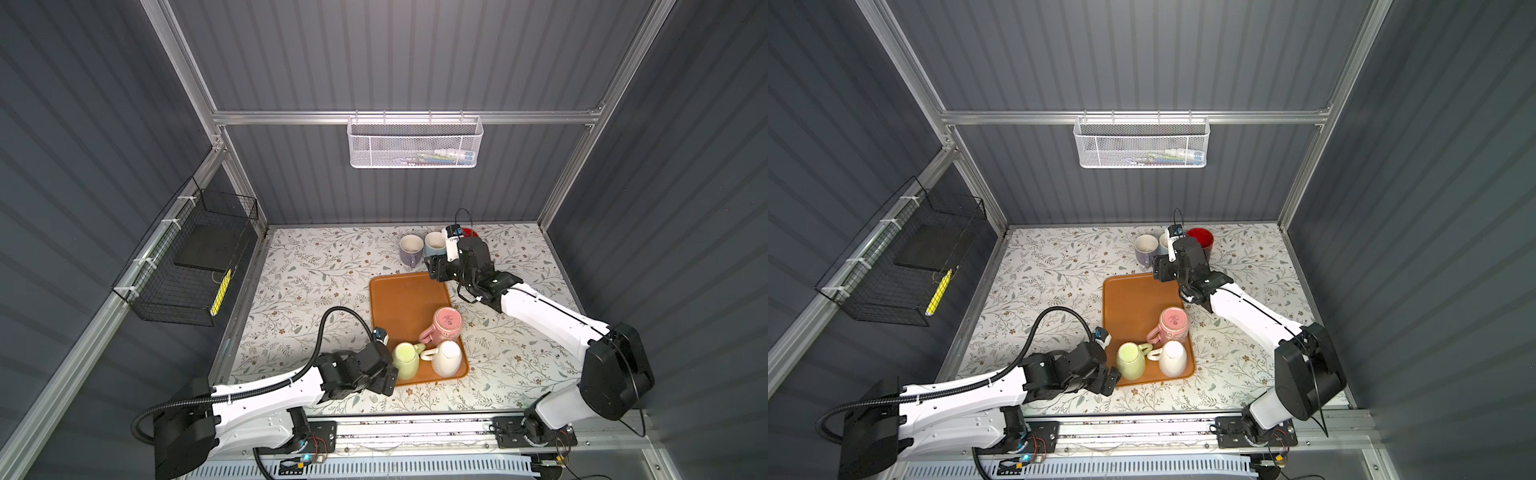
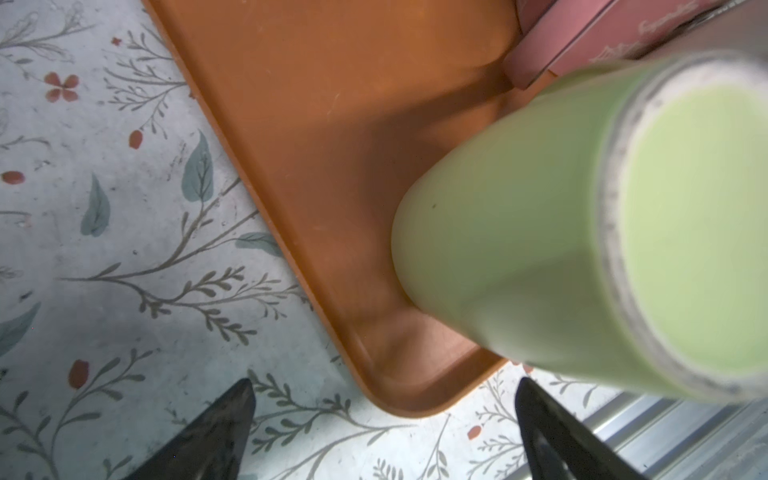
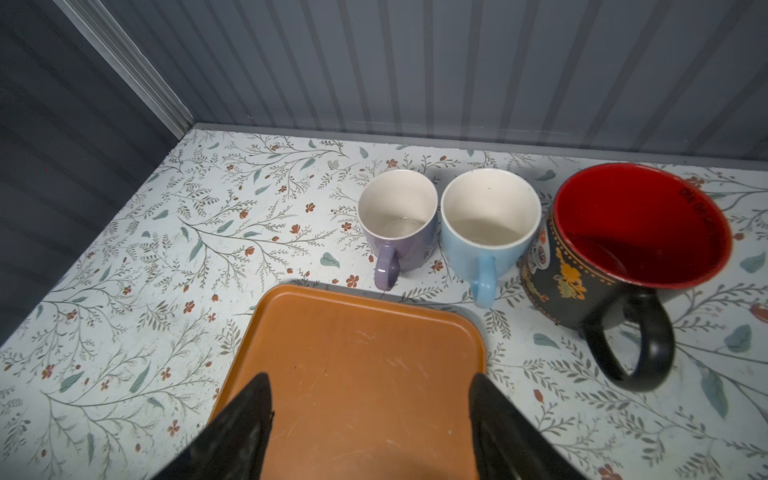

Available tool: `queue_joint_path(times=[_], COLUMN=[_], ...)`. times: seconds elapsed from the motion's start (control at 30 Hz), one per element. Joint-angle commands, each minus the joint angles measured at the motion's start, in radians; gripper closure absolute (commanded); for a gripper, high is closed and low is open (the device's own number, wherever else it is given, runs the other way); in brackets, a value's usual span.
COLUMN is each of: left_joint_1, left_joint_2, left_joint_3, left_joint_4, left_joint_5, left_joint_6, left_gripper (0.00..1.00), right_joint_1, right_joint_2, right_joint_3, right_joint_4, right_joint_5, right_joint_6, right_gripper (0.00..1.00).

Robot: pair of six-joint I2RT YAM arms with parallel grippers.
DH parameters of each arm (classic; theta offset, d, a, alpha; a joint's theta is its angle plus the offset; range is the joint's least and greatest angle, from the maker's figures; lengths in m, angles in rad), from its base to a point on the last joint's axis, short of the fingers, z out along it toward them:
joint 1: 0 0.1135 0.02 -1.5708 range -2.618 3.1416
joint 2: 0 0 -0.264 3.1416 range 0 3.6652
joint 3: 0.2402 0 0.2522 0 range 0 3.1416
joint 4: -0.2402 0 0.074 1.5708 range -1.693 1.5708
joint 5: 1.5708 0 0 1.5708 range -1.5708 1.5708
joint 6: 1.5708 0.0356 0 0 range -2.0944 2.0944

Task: Turn the mug right side up
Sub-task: 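Grasp the upside-down light green mug on the tray with the left gripper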

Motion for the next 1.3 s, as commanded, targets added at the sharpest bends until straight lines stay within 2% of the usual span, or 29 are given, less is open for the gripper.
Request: queue_joint_path(times=[0.0,0.2,0.4,1.07,1.17,1.27], left_joint_1=[-0.017,-0.027,-0.028,-0.022,-0.019,-0.019], left_joint_2=[0.033,0.085,0.111,0.197,0.197,0.201], left_joint_3=[0.043,0.069,0.078,0.132,0.136,0.138], left_joint_4=[0.055,0.087,0.097,0.066,0.079,0.124], left_joint_5=[-0.023,-0.044,-0.114,-0.319,-0.317,-0.264], left_joint_6=[-0.021,-0.029,-0.076,-0.176,-0.175,-0.126], left_gripper=[0.03,0.03,0.03,0.00,0.00,0.00], right_joint_1=[-0.003,-0.004,-0.004,-0.004,-0.004,-0.004], right_joint_2=[-0.066,-0.157,-0.227,-0.339,-0.346,-0.351], right_joint_3=[-0.050,-0.135,-0.198,-0.275,-0.279,-0.281], right_joint_4=[0.042,0.045,0.041,-0.003,-0.010,-0.017], right_joint_5=[-0.017,-0.009,-0.006,-0.018,-0.022,-0.025], right_joint_6=[0.025,0.033,0.037,0.053,0.057,0.059], right_gripper=[0.25,0.24,0.24,0.23,0.23,0.23])
